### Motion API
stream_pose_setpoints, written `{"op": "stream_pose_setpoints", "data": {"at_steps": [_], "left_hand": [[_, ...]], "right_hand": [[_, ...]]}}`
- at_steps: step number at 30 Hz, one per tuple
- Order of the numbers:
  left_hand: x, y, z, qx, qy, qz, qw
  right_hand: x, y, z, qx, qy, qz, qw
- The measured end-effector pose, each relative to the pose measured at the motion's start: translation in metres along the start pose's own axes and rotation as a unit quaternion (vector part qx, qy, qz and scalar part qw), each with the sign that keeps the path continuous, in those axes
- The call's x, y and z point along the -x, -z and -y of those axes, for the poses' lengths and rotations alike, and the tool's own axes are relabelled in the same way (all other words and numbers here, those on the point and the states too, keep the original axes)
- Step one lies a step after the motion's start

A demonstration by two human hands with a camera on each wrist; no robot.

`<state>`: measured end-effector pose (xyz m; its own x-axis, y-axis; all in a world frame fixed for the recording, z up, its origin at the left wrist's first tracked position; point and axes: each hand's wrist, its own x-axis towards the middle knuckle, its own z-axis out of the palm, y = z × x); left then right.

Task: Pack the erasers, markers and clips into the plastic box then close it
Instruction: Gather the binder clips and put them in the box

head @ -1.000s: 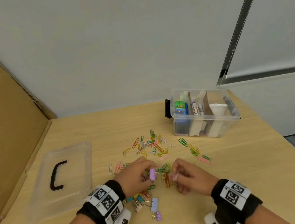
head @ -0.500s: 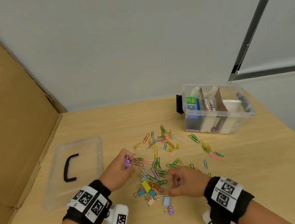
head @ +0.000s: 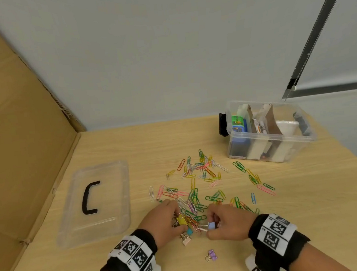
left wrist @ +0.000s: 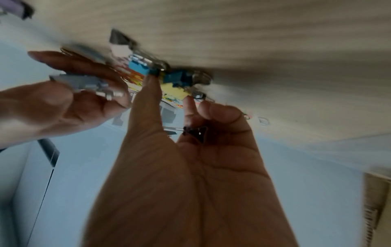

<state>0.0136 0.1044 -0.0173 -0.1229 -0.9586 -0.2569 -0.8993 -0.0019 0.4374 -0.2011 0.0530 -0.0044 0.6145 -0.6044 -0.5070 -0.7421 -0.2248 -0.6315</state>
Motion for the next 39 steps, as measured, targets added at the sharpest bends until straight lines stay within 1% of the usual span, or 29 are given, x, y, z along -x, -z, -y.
{"op": "stream_pose_setpoints", "data": {"at_steps": [2, 4, 8, 10, 12, 15, 18, 19, 21, 23, 26, 30, 32, 34, 36, 38, 39], "left_hand": [[-0.001, -0.001, 0.000, -0.005, 0.001, -0.002, 1.000], [-0.001, 0.001, -0.001, 0.018, 0.004, -0.014, 1.000], [-0.003, 0.009, 0.002, 0.131, 0.011, -0.045, 0.990], [-0.004, 0.018, 0.000, 0.201, 0.004, -0.061, 0.978], [-0.005, 0.029, -0.007, 0.270, 0.001, -0.078, 0.960], [-0.011, 0.040, -0.016, 0.324, 0.013, -0.099, 0.941], [-0.018, 0.044, -0.025, 0.370, 0.037, -0.102, 0.923], [-0.021, 0.045, -0.029, 0.382, 0.043, -0.106, 0.917], [-0.025, 0.046, -0.037, 0.394, 0.055, -0.109, 0.911], [-0.029, 0.046, -0.046, 0.408, 0.065, -0.111, 0.904], [-0.035, 0.047, -0.059, 0.441, 0.080, -0.111, 0.887], [-0.041, 0.048, -0.076, 0.485, 0.097, -0.110, 0.862], [-0.043, 0.050, -0.083, 0.513, 0.106, -0.113, 0.844], [-0.046, 0.051, -0.091, 0.542, 0.107, -0.119, 0.825], [-0.049, 0.052, -0.101, 0.553, 0.093, -0.119, 0.819], [-0.056, 0.055, -0.116, 0.543, 0.076, -0.118, 0.828], [-0.062, 0.056, -0.126, 0.532, 0.063, -0.116, 0.836]], "right_hand": [[0.003, 0.008, -0.004, -0.090, -0.002, 0.000, 0.996], [0.007, 0.016, -0.009, -0.177, 0.000, -0.002, 0.984], [0.019, 0.047, -0.015, -0.288, 0.025, -0.036, 0.956], [0.030, 0.076, -0.015, -0.320, 0.043, -0.063, 0.944], [0.043, 0.112, -0.014, -0.337, 0.058, -0.111, 0.933], [0.056, 0.176, -0.019, -0.305, 0.040, -0.221, 0.926], [0.054, 0.236, -0.041, -0.233, -0.020, -0.347, 0.908], [0.052, 0.254, -0.049, -0.204, -0.046, -0.378, 0.902], [0.044, 0.281, -0.063, -0.163, -0.098, -0.399, 0.897], [0.031, 0.301, -0.078, -0.118, -0.156, -0.377, 0.905], [0.010, 0.315, -0.096, -0.101, -0.191, -0.361, 0.907], [0.000, 0.317, -0.099, -0.088, -0.199, -0.346, 0.913], [0.007, 0.312, -0.098, -0.070, -0.164, -0.360, 0.916], [0.019, 0.299, -0.105, -0.038, -0.114, -0.378, 0.918], [0.031, 0.280, -0.116, -0.011, -0.070, -0.432, 0.899], [0.040, 0.259, -0.133, 0.027, -0.031, -0.480, 0.876], [0.042, 0.248, -0.142, 0.044, -0.026, -0.496, 0.867]]}}
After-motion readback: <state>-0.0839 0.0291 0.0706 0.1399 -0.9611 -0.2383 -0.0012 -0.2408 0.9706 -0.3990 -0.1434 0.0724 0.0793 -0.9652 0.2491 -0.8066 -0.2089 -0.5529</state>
